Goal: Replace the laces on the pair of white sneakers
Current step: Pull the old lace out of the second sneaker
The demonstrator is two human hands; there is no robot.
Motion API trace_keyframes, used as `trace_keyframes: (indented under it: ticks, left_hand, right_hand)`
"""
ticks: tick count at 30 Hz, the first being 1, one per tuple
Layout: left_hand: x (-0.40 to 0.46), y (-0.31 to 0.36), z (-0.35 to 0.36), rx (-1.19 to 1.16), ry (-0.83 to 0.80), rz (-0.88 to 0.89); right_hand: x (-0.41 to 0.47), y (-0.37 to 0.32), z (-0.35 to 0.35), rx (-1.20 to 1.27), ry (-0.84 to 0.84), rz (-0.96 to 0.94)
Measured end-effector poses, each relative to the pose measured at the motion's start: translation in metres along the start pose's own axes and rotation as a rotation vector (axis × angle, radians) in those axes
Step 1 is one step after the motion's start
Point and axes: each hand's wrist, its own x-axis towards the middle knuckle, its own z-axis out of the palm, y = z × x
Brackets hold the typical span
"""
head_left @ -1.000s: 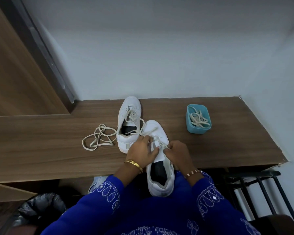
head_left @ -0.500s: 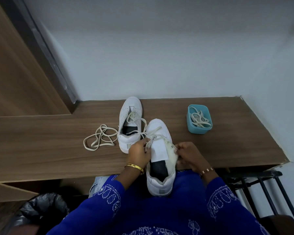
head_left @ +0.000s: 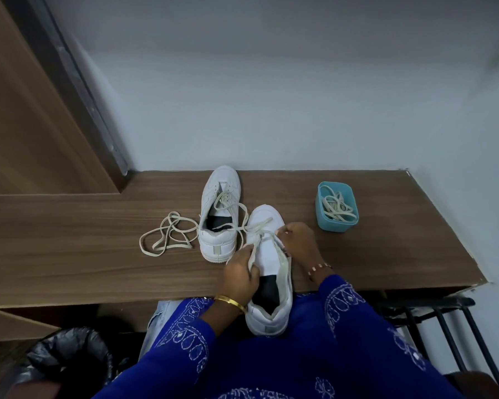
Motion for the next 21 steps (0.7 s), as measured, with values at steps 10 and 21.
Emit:
trace_keyframes:
  ticks: [10, 21]
  left_hand:
    - [0.016, -0.012, 0.011, 0.083, -0.214, 0.041]
    - [0.020, -0.008, 0.006, 0.289, -0.268, 0.091]
  right_hand:
    - [0.002, -0.019, 0.018, -0.448, 0.112, -0.200]
    - [0.014, -0.017, 0.005, 0.269, -0.026, -0.005]
